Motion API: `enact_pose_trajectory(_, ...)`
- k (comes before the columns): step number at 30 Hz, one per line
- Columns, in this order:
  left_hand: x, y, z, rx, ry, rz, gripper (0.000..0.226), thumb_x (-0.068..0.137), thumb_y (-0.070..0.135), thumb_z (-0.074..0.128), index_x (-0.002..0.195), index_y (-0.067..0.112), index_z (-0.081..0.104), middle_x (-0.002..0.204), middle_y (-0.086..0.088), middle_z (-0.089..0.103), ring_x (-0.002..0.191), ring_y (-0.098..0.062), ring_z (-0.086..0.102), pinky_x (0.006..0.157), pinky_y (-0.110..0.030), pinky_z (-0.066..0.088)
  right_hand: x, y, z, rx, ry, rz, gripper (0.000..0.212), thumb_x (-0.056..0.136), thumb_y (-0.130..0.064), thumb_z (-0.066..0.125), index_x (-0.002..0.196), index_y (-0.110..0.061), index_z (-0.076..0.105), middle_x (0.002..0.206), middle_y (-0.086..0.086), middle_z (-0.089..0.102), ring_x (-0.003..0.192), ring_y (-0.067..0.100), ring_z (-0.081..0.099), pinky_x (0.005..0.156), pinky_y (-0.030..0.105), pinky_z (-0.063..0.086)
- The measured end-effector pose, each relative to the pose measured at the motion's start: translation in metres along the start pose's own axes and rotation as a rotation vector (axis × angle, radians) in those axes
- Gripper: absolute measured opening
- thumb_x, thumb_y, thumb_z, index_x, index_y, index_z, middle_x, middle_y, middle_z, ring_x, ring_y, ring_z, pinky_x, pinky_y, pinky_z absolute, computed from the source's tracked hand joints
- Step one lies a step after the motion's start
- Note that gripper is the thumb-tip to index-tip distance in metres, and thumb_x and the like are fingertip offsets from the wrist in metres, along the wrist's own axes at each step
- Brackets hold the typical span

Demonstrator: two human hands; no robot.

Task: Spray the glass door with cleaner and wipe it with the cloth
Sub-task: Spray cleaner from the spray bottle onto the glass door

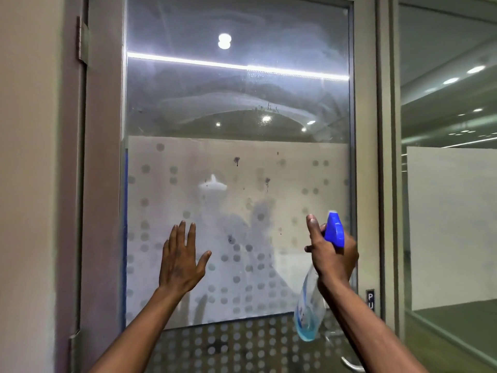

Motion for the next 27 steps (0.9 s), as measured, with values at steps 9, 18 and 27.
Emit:
enact_pose_trajectory(9,-0.006,0.009,0.007,-0.019,-0.015,0.009,0.09,0.093,0.065,0.035,0.167,0.02,0.013,0.176,-0.01,0.007,0.164,-0.031,0.005,0.131,-0.049,0.016,0.016,0.004,-0.027,-0.073,0.054,-0.004,0.047,0.073,-0.067,0.08,0.067,-0.023,0.062,0.051,-0.013,0.064,0.051,0.022,0.071,0.074,0.047,0.063)
enact_pose_trajectory(18,-0.018,0.01,0.01,-0.05,-0.022,0.008,0.09,0.092,0.065,0.037,0.167,0.021,0.014,0.176,-0.011,0.009,0.164,-0.031,0.007,0.131,-0.05,0.017,-0.024,0.038,-0.009,-0.141,-0.136,0.036,0.053,0.078,-0.058,0.082,0.063,-0.012,0.059,0.048,0.004,0.062,0.051,0.029,0.069,0.072,0.054,0.061)
enact_pose_trajectory(27,-0.036,0.003,0.012,-0.03,-0.035,0.004,0.089,0.094,0.067,0.038,0.167,0.021,0.015,0.176,-0.009,0.01,0.164,-0.03,0.009,0.13,-0.048,0.019,-0.083,0.051,0.02,-0.134,-0.388,0.015,0.059,0.081,-0.058,0.077,0.062,-0.008,0.051,0.052,0.013,0.058,0.05,0.034,0.062,0.065,0.052,0.061)
Point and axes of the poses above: each hand's wrist, its own x-axis towards the middle knuckle, its own z-axis out of the palm, y = z × x, the point moved 8 cm from there along x, towards the middle knuckle
